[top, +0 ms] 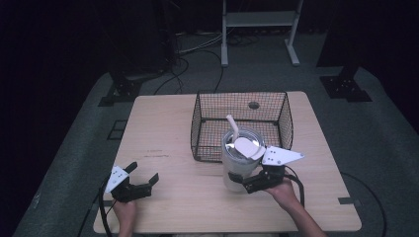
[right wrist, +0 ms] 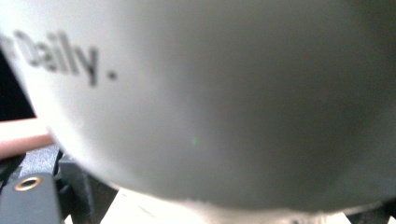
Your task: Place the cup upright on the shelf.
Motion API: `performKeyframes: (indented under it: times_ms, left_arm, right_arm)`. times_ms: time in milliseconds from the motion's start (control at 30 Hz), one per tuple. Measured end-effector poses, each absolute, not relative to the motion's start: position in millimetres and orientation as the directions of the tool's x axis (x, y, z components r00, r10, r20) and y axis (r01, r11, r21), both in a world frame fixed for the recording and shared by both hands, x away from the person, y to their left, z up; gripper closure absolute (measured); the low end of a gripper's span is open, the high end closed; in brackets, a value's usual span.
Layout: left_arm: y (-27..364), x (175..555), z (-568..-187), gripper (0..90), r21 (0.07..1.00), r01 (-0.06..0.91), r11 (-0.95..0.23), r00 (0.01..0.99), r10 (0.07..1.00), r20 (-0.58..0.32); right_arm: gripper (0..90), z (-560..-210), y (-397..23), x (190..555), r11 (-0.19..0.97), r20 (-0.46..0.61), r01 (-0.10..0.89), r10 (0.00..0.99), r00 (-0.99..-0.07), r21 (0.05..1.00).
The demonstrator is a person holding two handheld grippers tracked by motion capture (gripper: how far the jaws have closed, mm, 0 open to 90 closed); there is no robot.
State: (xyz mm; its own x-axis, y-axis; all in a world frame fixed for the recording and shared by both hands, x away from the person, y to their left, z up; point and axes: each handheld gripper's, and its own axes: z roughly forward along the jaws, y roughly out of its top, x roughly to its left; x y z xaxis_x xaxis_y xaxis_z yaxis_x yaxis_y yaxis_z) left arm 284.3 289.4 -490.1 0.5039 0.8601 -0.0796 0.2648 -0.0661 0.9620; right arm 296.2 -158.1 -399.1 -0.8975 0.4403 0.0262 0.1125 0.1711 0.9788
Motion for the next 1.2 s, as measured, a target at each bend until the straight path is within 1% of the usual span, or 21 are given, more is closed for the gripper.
performKeyframes:
  times_ms: [167,400,667,767,900,967,1000,1100,1167,1200]
  left_arm:
    - [290,284,-490,0.0,0.962,0.265,-0.068,0.503,0.861,-0.078]
    - [289,284,-490,0.0,0.963,0.260,-0.068,0.505,0.860,-0.076]
    - [289,284,-490,0.0,0.964,0.256,-0.066,0.507,0.858,-0.076]
    - [289,284,-490,0.0,0.964,0.257,-0.065,0.509,0.857,-0.078]
    - [290,284,-490,0.0,0.965,0.254,-0.064,0.510,0.857,-0.077]
    - [290,284,-490,0.0,0.965,0.256,-0.059,0.508,0.857,-0.083]
    - [290,284,-490,0.0,0.965,0.256,-0.056,0.508,0.857,-0.085]
    - [291,284,-490,0.0,0.965,0.256,-0.059,0.513,0.854,-0.084]
    - [291,284,-490,0.0,0.964,0.257,-0.060,0.513,0.854,-0.084]
    - [291,284,-490,0.0,0.965,0.257,-0.057,0.513,0.854,-0.086]
  right_arm:
    - [8.8,-377,-154,310,0.157,0.027,0.105,0.434,-0.900,0.982]
    - [8.8,-356,-151,334,0.138,0.027,0.099,0.447,-0.894,0.985]
    - [8.8,-334,-143,360,0.164,-0.004,0.082,0.467,-0.884,0.983]
    - [8.8,-329,-138,370,0.159,-0.015,0.066,0.462,-0.887,0.985]
    - [8.8,-325,-132,385,0.152,0.000,0.081,0.470,-0.882,0.985]
    - [8.8,-324,-129,397,0.118,0.038,0.104,0.464,-0.885,0.987]
    - [8.8,-324,-129,397,0.118,0.038,0.104,0.464,-0.885,0.987]
    - [8.8,-325,-125,417,0.112,0.042,0.111,0.489,-0.871,0.988]
    - [8.8,-325,-125,421,0.112,0.042,0.110,0.491,-0.870,0.988]
    - [8.8,-325,-125,425,0.109,0.058,0.127,0.489,-0.870,0.986]
